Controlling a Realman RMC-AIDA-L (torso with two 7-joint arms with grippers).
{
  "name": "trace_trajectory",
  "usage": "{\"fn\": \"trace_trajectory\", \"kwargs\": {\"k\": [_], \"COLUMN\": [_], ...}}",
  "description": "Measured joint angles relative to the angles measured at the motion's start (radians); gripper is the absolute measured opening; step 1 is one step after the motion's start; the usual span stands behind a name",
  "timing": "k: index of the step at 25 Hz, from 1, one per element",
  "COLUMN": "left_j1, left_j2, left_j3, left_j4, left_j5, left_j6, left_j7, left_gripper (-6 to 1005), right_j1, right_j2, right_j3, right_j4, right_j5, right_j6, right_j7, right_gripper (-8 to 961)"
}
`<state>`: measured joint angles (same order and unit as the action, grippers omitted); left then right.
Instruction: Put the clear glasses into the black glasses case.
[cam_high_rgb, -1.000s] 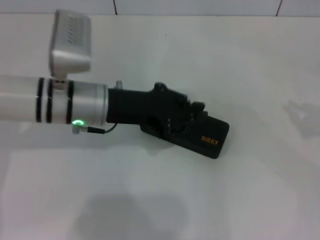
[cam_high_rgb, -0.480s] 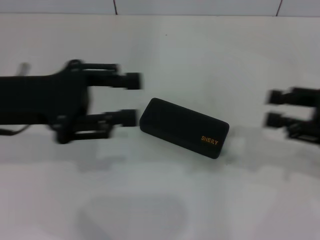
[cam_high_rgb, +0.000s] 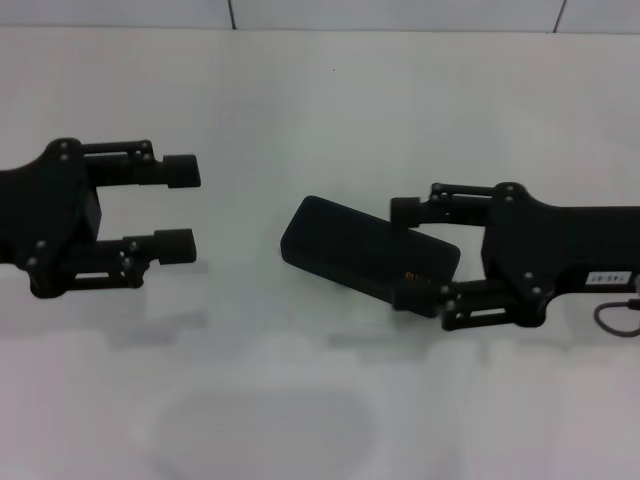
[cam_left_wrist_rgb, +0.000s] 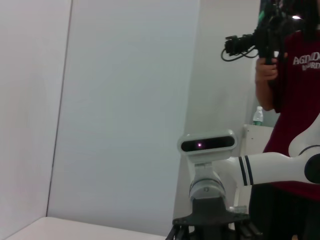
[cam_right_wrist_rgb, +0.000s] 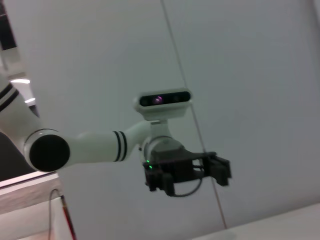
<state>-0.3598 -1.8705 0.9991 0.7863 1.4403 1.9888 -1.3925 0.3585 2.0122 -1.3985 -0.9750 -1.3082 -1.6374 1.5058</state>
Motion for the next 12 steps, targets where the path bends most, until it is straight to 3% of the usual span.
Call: {"fn": "trace_trajectory", "kwargs": {"k": [12], "left_j1": [0.015], "left_j2": [-0.031], "left_j3": [-0.004], "left_j4": [-0.002], "left_j5": [0.057], "left_j6": [-0.003], "left_j7": [0.018], "left_gripper": [662], "right_j1": [0.011], "right_j2": [0.002], "right_j3": [-0.083], "right_j4": [-0.001], "right_j5": [0.053], "right_j6": [0.029], "right_j7": [-0.009], "right_gripper": [783]}}
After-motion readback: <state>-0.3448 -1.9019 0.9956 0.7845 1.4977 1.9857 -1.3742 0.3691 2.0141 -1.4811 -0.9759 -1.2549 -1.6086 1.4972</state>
